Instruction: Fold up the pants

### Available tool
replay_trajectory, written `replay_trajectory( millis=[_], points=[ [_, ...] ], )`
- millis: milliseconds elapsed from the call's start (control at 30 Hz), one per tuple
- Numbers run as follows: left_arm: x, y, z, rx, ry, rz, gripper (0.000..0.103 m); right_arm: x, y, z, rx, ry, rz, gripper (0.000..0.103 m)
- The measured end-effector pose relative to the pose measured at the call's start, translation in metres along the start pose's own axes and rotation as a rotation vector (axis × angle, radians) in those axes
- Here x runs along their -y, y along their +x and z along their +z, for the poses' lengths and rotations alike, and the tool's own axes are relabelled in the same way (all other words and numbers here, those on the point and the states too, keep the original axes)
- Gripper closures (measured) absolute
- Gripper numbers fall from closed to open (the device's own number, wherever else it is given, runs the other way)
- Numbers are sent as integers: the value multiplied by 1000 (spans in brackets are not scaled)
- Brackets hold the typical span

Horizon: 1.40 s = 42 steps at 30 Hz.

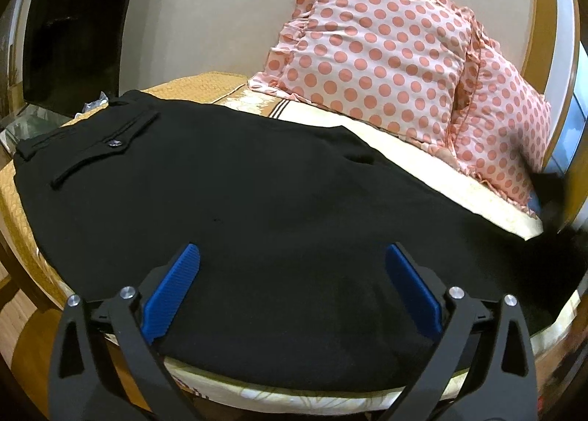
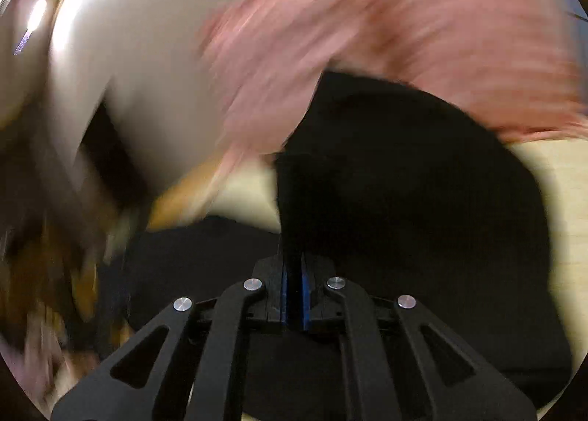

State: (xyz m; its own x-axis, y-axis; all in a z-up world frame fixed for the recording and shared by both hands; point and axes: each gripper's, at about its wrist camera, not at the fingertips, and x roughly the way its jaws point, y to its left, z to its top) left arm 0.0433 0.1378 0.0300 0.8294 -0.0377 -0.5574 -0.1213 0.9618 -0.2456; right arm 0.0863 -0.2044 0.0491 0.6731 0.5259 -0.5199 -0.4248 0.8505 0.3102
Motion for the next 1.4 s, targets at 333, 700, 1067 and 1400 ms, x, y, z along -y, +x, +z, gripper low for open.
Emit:
replay_trajectory(
  millis=[333,700,1067,1400],
  points=[
    [-1,0,-1,15,17,-6,2,-39,29,-14,5,-79,-75,98],
    [-37,-45,10,150,-130,-6,2,-107,75,-33,-41,-337,-130,97],
    [-127,-67,21,197,-377,131,2,-97,49,-42,-11,-254,32,50],
    [-159,-45,21,105,-517,73,4,-78,67,-42,-108,-228,-10,47]
  ],
)
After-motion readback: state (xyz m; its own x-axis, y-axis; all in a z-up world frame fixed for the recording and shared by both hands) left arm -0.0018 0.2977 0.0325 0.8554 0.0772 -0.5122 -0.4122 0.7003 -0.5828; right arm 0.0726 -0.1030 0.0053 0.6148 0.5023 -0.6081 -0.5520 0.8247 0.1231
